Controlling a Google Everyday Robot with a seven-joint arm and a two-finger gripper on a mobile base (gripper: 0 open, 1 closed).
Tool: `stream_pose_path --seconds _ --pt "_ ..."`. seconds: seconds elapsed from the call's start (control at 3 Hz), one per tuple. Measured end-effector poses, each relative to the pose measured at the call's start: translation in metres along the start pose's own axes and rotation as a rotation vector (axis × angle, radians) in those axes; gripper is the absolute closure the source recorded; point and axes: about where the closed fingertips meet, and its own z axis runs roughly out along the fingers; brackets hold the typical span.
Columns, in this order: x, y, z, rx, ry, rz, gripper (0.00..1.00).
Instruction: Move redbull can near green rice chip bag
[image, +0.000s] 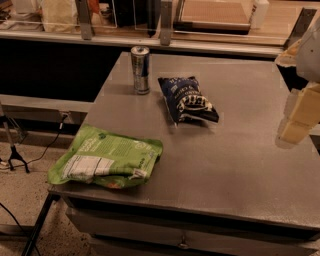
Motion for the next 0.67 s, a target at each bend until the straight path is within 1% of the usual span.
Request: stream_pose_path --seconds 0.33,0.67 --pt "0.0 0.0 0.0 0.0 0.0 0.0 0.0" --pt "-0.01 -0.018 0.002 0.027 -0.042 -0.008 0.0"
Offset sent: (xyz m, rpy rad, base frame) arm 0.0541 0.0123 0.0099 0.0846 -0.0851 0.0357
